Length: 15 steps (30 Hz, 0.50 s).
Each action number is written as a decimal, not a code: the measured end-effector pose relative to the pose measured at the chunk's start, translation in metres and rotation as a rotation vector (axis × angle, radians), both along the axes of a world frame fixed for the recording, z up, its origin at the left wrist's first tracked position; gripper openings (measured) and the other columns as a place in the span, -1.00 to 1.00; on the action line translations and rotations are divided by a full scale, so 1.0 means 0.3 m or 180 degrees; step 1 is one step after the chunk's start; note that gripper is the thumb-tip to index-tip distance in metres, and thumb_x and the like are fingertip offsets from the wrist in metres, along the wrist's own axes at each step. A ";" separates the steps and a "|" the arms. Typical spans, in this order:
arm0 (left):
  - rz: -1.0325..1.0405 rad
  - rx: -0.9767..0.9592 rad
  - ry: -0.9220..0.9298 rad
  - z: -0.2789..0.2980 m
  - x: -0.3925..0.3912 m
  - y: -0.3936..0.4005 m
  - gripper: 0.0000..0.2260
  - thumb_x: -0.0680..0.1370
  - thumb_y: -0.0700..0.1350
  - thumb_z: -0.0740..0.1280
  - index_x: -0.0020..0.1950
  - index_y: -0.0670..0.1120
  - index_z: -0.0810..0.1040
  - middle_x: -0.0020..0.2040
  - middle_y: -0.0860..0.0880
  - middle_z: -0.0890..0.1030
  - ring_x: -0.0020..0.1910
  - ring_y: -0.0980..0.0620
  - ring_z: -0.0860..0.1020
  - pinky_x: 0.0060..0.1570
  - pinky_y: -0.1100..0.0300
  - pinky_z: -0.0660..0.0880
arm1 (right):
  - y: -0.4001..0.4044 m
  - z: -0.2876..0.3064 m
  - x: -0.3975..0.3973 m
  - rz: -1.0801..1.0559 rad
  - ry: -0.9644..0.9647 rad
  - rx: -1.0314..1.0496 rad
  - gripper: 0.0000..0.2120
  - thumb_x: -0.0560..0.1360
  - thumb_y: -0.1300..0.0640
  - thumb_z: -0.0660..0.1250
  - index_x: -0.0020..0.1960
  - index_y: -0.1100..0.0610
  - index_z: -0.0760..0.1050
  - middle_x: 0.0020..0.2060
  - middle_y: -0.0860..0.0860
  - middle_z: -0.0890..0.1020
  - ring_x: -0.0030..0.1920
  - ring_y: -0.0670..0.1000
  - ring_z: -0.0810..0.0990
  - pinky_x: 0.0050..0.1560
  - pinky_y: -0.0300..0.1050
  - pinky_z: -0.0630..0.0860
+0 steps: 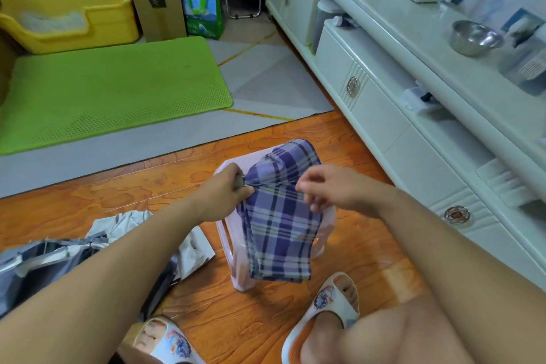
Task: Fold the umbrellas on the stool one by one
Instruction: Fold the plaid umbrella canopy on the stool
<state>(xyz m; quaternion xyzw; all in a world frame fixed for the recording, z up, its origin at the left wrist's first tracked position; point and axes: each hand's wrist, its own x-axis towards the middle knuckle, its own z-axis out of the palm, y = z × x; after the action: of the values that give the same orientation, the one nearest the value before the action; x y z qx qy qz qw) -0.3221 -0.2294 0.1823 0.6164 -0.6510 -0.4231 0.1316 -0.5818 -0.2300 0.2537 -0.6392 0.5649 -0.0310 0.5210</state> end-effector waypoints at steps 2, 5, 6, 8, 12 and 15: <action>-0.0043 -0.0311 0.0036 0.052 0.011 0.021 -0.84 0.66 -0.05 0.31 0.12 -0.08 0.37 -0.05 -0.08 0.53 -0.10 -0.13 0.52 -0.20 0.08 0.43 | -0.060 0.053 -0.050 -0.1278 -0.0167 -0.1021 -0.79 0.66 0.06 0.26 0.05 0.18 0.58 -0.14 0.10 0.65 -0.25 -0.02 0.58 -0.18 -0.15 0.55; -0.0245 -0.0930 -0.0035 0.116 0.032 0.053 -0.86 0.64 -0.10 0.34 0.12 -0.05 0.39 0.00 0.02 0.46 -0.08 0.04 0.44 -0.17 0.31 0.32 | -0.098 0.054 -0.101 -0.1746 0.0057 -0.1036 -0.69 0.64 -0.17 0.20 0.16 0.02 0.53 0.07 0.02 0.64 -0.02 -0.01 0.58 0.05 -0.03 0.52; -0.0375 -0.1120 -0.0066 0.136 0.036 0.065 -0.85 0.63 -0.11 0.35 0.14 -0.04 0.40 0.02 0.06 0.44 -0.08 0.10 0.40 -0.14 0.34 0.31 | -0.090 0.045 -0.104 -0.1601 0.0112 -0.0682 -0.67 0.64 -0.23 0.16 0.23 -0.04 0.47 0.11 0.01 0.63 0.07 0.01 0.59 0.14 0.01 0.52; -0.0674 -0.1433 -0.0087 0.174 0.044 0.091 -0.81 0.63 -0.10 0.36 0.19 -0.02 0.41 0.06 0.09 0.42 -0.04 0.13 0.38 -0.07 0.28 0.31 | -0.075 0.048 -0.093 -0.1428 -0.0147 -0.0053 -0.65 0.65 -0.25 0.15 0.27 -0.05 0.42 0.04 0.01 0.68 0.11 0.04 0.62 0.23 0.06 0.51; -0.1176 -0.1918 -0.0347 0.243 0.061 0.135 -0.76 0.65 -0.02 0.29 0.29 0.01 0.38 0.14 0.09 0.40 -0.02 0.07 0.46 -0.03 0.09 0.44 | -0.050 0.133 -0.055 -0.1736 -0.1100 0.0162 -0.72 0.62 -0.12 0.31 0.12 0.08 0.58 -0.37 -0.07 0.65 -0.20 -0.02 0.62 -0.05 -0.05 0.55; -0.1364 -0.2251 -0.0576 0.279 0.064 0.154 -0.76 0.67 -0.01 0.23 0.32 -0.01 0.38 0.14 0.06 0.39 -0.13 -0.01 0.50 -0.13 -0.01 0.49 | -0.026 0.171 -0.059 -0.1550 -0.1021 -0.0094 -0.77 0.60 -0.07 0.36 0.10 0.07 0.61 -0.21 -0.01 0.71 -0.19 -0.03 0.68 -0.11 -0.07 0.57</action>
<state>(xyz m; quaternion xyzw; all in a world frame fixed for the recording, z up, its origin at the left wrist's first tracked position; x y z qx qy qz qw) -0.3029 -0.1831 0.2661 0.4187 -0.8784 -0.1357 0.1863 -0.5993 -0.2378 0.3051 -0.4792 0.6115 -0.2641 0.5716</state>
